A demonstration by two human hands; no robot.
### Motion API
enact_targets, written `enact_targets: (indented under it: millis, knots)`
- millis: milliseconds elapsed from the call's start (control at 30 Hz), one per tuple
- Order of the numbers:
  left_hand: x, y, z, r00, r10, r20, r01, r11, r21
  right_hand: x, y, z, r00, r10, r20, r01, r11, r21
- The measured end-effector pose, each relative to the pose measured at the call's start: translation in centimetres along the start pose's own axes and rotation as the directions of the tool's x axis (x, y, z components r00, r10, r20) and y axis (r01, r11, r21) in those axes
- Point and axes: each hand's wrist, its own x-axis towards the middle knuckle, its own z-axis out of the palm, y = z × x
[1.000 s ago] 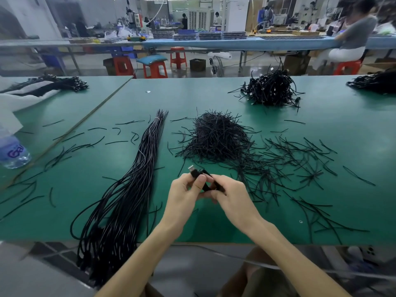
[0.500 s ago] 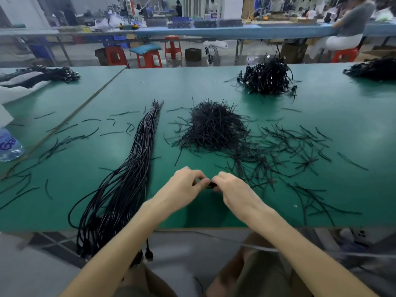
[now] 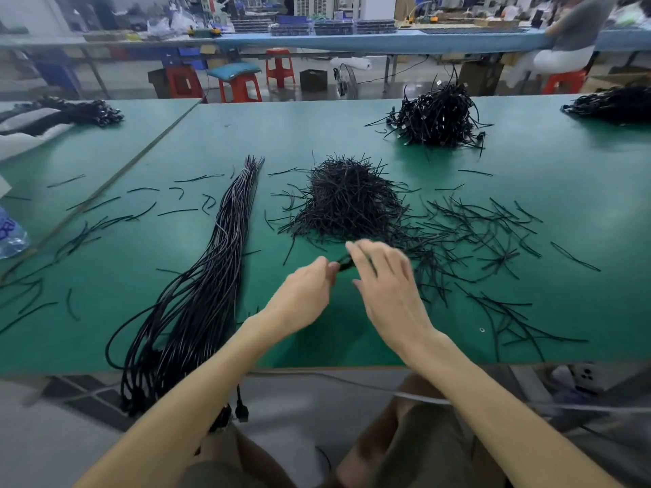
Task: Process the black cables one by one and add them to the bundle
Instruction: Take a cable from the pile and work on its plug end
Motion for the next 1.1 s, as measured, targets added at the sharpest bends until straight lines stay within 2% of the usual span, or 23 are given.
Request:
enact_targets:
  millis: [67,100,167,233,300,467,633,700,800,833,900,967,1033,1100]
  knots:
    - [0.7,-0.4,-0.2,0.983,-0.127,-0.134,0.102,0.978,-0.181,0.4,0.2,-0.2,0.993,0.073,-0.089,-0.076,0.997,-0.029]
    - [1.0,-0.8,-0.3,0.967,-0.199,-0.156,0.141,0.936,-0.321,0.4,0.4,-0.2,0.989,0.117,-0.086,-0.120,0.992,-0.034]
    - [1.2,-1.2,-0.2,0.946,-0.290,-0.143,0.154,0.793,-0.589,0.6,0.9,-0.1,0.971,0.233,0.055,-0.229,0.971,-0.072]
    - [1.1,-1.1,-0.2,0.949,-0.293,-0.113,0.122,0.674,-0.729,0.6,1.5,0.5,0.891,0.389,0.235,-0.381,0.921,-0.084]
    - [1.0,-0.7,0.1,0.958,-0.275,-0.084,0.114,0.630,-0.768,0.7,2.1,1.0,0.823,0.473,0.314,-0.495,0.869,-0.010]
    - [1.0,-0.4,1.2,0.959,-0.276,-0.068,0.137,0.659,-0.740,1.4,2.4,1.6,0.802,0.486,0.347,-0.541,0.838,0.077]
    - [0.7,-0.7,1.4,0.961,-0.266,-0.072,0.127,0.658,-0.742,1.9,2.8,1.6,0.772,0.530,0.351,-0.624,0.739,0.256]
    - [0.6,-0.8,1.5,0.964,-0.257,-0.074,0.115,0.648,-0.753,1.9,2.5,1.4,0.784,0.543,0.301,-0.620,0.709,0.335]
    - [0.7,-0.8,1.6,0.965,-0.248,-0.081,0.108,0.661,-0.743,2.0,2.1,1.2,0.861,0.487,0.149,-0.500,0.755,0.424]
    - [0.7,-0.8,1.7,0.967,-0.242,-0.086,0.102,0.668,-0.737,2.1,1.8,1.1,0.879,0.458,0.133,-0.460,0.740,0.491]
    - [0.7,-0.7,1.7,0.970,-0.223,-0.099,0.084,0.686,-0.723,2.3,0.8,0.6,0.885,0.422,0.198,-0.439,0.612,0.657]
    - [0.6,-0.7,1.7,0.974,-0.199,-0.111,0.063,0.703,-0.708,2.6,-0.4,0.4,0.871,0.413,0.268,-0.459,0.485,0.744]
    - [0.4,-0.6,1.7,0.977,-0.169,-0.126,0.030,0.701,-0.712,3.0,-1.7,0.5,0.835,0.423,0.352,-0.506,0.336,0.795]
    - [0.2,-0.5,1.6,0.980,-0.135,-0.146,-0.005,0.716,-0.699,3.6,-2.8,0.7,0.777,0.444,0.447,-0.552,0.137,0.823]
